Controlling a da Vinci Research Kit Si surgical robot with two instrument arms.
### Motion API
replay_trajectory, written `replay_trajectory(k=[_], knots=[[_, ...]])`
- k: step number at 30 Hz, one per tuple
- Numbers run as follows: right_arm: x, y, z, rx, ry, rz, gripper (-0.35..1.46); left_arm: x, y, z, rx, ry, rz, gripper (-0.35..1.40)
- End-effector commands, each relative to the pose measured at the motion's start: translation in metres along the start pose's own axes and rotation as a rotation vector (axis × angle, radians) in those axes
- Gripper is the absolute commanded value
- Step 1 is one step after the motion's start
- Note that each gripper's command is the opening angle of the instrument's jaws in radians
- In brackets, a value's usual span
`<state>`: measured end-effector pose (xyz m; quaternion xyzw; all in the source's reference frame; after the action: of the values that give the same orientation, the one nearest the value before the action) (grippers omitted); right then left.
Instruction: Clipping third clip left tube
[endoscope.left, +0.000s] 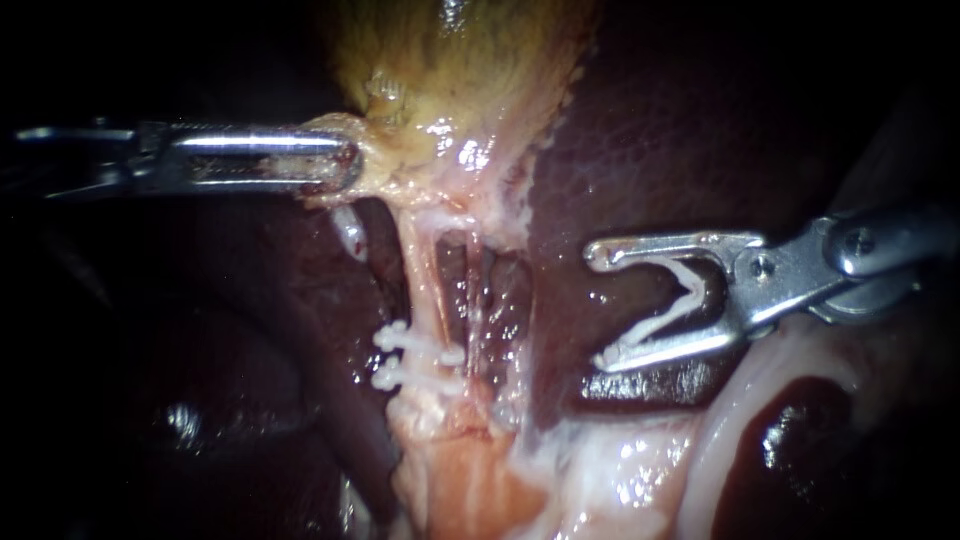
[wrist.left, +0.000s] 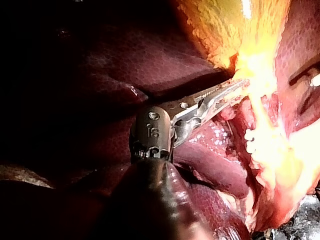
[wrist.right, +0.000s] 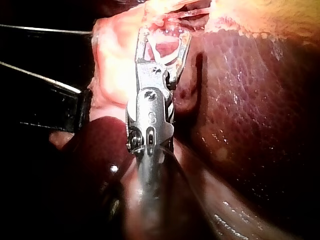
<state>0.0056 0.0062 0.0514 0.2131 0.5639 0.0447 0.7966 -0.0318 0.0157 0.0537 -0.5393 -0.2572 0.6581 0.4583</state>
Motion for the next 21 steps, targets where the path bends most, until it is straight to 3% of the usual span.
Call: replay_trajectory(k=[1, 7, 12, 19, 21], knots=[[0.0, 0.0, 0.0, 0.0, 0.0, 0.0, 0.5, 0.0002, 0.0001, -0.0002, -0.001, 0.0, -0.001, -0.35], [0.0001, 0.0001, 0.0, -0.001, 0.0, 0.001, 0.5, 0.0023, 0.0009, -0.0029, -0.01, -0.01, -0.013, -0.35], [0.0002, 0.0001, 0.0003, -0.002, 0.0, 0.001, 0.5, 0.0041, 0.002, -0.0057, -0.005, 0.009, -0.025, -0.35], [0.0011, 0.0004, 0.0025, 0.016, 0.006, 0.015, 0.5, 0.0044, 0.0027, -0.0064, -0.003, 0.012, -0.034, -0.35], [0.0015, 0.0006, 0.0038, 0.021, 0.012, 0.062, 0.5, 0.0044, 0.0027, -0.0063, -0.003, 0.012, -0.034, -0.35]])
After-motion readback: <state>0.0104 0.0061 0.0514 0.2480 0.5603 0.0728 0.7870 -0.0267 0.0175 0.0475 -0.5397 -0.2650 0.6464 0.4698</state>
